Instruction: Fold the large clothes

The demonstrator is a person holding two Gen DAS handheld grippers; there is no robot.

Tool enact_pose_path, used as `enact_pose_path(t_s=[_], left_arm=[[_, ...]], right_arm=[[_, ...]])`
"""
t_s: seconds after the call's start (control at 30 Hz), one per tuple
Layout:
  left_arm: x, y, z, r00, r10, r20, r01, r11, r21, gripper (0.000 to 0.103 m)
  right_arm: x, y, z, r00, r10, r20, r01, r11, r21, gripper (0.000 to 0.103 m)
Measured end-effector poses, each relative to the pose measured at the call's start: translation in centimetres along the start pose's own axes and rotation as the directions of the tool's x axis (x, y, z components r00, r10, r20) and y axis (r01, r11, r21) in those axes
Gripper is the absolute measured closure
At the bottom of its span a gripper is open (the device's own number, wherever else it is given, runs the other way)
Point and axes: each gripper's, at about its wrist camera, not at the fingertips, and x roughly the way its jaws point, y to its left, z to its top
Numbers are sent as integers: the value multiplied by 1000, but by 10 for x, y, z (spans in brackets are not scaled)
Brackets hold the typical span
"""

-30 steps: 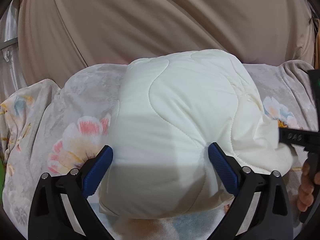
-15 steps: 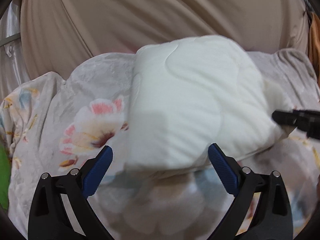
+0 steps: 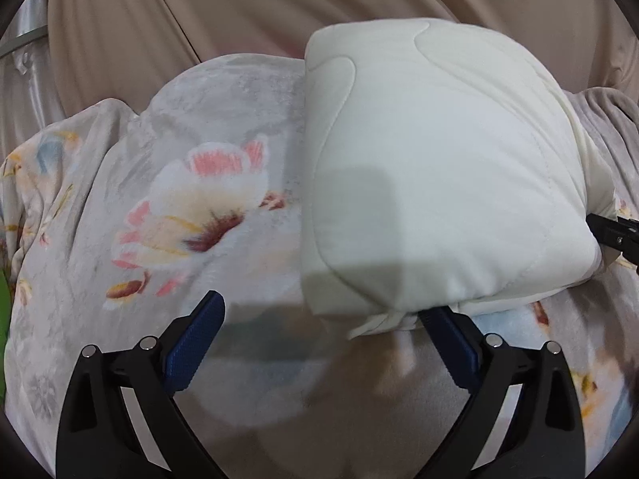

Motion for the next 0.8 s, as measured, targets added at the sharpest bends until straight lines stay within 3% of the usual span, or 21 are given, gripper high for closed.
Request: enact_pose_path(t_s=[0.07, 0.17, 0.23, 0.3, 0.4, 0.5, 0.53, 0.63, 0.8], left_arm=[[-18, 1, -5, 1000, -20, 17, 20, 1000, 6, 9], [-60, 6, -11, 995, -59, 85, 58, 998, 16, 9], [-88, 12, -2, 984, -63, 164, 64, 998, 0, 9], [-100, 14, 17, 973, -61, 221, 69, 997, -26, 7], [-81, 6, 49, 972, -42, 230, 48, 999, -21, 7], [-43, -8, 63, 984, -7, 177, 8, 1000, -6, 7], [-35, -12, 62, 988, 0, 157, 1, 1000, -5, 7], [-17, -16, 52, 991, -30, 129, 34, 999, -28, 6], [-13, -22, 47, 990, 4, 139, -3, 1000, -10, 6]], right_arm=[[-14, 0, 5, 1000, 18, 16, -18, 999, 28, 85], [-51, 12, 19, 993, -18, 113, 18, 1000, 0, 81], [-70, 26, 30, 983, -38, 177, 46, 998, -37, 79], [-71, 41, 40, 983, -15, 186, 27, 997, -65, 79], [-51, 67, 49, 986, -33, 164, 56, 989, -134, 87], [-21, 69, 49, 975, -167, 148, 190, 968, -163, 93], [-10, 63, 47, 971, -195, 136, 215, 964, -158, 103], [15, 43, 39, 977, -199, 76, 208, 971, -120, 103], [27, 55, 32, 961, -256, 108, 272, 945, -182, 103]])
